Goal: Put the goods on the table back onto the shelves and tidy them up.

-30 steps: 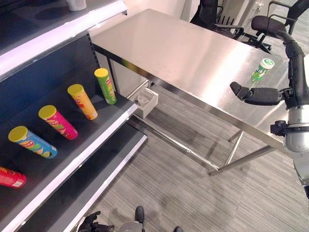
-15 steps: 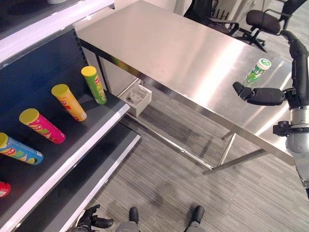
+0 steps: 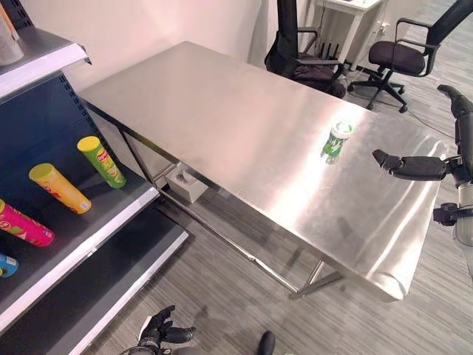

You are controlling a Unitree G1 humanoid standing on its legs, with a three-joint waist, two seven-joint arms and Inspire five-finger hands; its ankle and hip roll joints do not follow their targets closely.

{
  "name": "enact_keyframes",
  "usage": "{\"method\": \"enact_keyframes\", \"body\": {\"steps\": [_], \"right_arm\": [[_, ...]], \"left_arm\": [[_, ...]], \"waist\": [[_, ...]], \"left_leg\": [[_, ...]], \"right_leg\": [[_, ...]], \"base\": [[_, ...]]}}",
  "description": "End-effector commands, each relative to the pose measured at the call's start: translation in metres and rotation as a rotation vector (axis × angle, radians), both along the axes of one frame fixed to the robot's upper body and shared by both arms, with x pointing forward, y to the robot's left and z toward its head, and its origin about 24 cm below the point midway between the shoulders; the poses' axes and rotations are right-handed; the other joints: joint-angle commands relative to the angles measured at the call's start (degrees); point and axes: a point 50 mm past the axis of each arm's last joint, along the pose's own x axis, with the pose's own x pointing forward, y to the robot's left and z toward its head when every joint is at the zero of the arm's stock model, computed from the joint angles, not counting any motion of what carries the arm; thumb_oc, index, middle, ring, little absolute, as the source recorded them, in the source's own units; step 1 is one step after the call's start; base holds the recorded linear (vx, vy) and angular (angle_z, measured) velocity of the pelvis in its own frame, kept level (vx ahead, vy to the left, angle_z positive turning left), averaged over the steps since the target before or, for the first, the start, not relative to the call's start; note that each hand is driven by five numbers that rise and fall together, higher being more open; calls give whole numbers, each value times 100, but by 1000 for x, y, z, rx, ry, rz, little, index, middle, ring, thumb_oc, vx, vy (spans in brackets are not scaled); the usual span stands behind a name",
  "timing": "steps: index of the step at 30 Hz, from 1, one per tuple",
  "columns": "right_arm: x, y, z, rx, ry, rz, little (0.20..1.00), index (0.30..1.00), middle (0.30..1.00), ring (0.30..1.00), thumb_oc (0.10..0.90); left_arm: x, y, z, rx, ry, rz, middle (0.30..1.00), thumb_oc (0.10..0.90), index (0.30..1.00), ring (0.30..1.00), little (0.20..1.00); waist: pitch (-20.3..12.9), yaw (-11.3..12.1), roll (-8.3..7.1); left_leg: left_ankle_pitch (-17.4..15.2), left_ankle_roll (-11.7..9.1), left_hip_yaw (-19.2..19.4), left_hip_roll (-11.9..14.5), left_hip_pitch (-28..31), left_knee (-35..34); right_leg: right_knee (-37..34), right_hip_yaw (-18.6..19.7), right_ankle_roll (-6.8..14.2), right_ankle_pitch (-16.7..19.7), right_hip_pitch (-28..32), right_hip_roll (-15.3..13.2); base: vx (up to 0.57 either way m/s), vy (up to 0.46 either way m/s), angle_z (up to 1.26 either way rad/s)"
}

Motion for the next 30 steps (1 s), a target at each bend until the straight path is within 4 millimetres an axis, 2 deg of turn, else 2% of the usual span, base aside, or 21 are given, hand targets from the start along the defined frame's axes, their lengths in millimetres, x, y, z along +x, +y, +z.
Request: {"method": "enact_keyframes", "body": {"steps": [1,2,3,4,5,8,14,17,20,27,30], "right_arm": [[-6,1,53,-3,-248,17,900,900,900,900,800],[-6,-2,48,25,-246,9,900,900,900,900,800],[-4,-1,47,35,-250,14,900,900,900,900,800],[-2,1,46,39,-243,26,900,900,900,900,800],[2,5,43,42,-232,42,900,900,900,900,800],[7,12,33,79,-205,74,900,900,900,900,800],[13,21,15,175,-167,118,900,900,900,900,800],[8,20,2,198,-150,90,900,900,900,900,800],[8,21,-5,217,-128,91,900,900,900,900,800],[4,21,-18,271,-111,96,900,900,900,900,800],[-3,20,-39,332,-57,85,900,900,900,900,800]], "left_arm": [[26,20,20,98,-86,-116,900,800,900,900,900],[29,16,20,103,-90,-153,900,800,900,900,900],[30,16,20,112,-91,-159,900,800,900,900,900],[31,16,21,112,-92,-158,900,800,900,900,900],[31,16,21,114,-94,-151,900,800,900,900,900],[29,17,19,117,-86,-142,900,800,900,900,900],[15,27,12,135,-21,-100,900,800,900,900,900],[-16,36,-1,155,101,-50,900,800,900,900,900],[-26,37,-5,156,139,-47,900,800,900,900,900],[-33,34,-8,154,163,-58,900,800,900,900,900],[-34,32,-9,147,161,-50,900,800,900,900,900]], "waist": [[-83,164,-234],[-102,209,-146],[-93,272,-138],[-73,331,-127],[-64,398,-115],[-154,368,-81],[-340,367,-183],[-401,356,-223],[-421,369,-228],[-443,340,-199],[-434,306,-156]], "left_leg": [[-1298,605,376,-794,-44,-793],[-841,567,605,-987,-281,-1554],[-611,541,592,-1074,-368,-1834],[-525,522,447,-1166,-456,-1949],[-512,527,179,-1279,-479,-2036],[-594,606,-15,-1414,-214,-2231],[-705,783,273,-1559,301,-2502],[-837,925,480,-1686,566,-2686],[-853,946,507,-1697,625,-2730],[-845,934,522,-1666,716,-2799],[-843,905,518,-1629,749,-2815]], "right_leg": [[26,-60,894,-318,7,-647],[26,-93,938,-347,41,-592],[26,-45,949,-377,71,-565],[26,4,942,-402,100,-527],[26,54,947,-407,113,-497],[42,137,942,-429,237,-497],[238,365,1037,-448,253,-719],[394,502,1184,-371,103,-923],[399,502,1205,-343,87,-949],[352,434,1215,-328,107,-941],[291,355,1206,-321,137,-920]], "base": [[185,43,20],[186,85,31],[175,86,30],[130,56,20],[146,77,-19],[201,120,-58],[150,133,-33],[137,162,-29],[47,38,-11],[27,-1,-7],[21,-23,-5]]}}
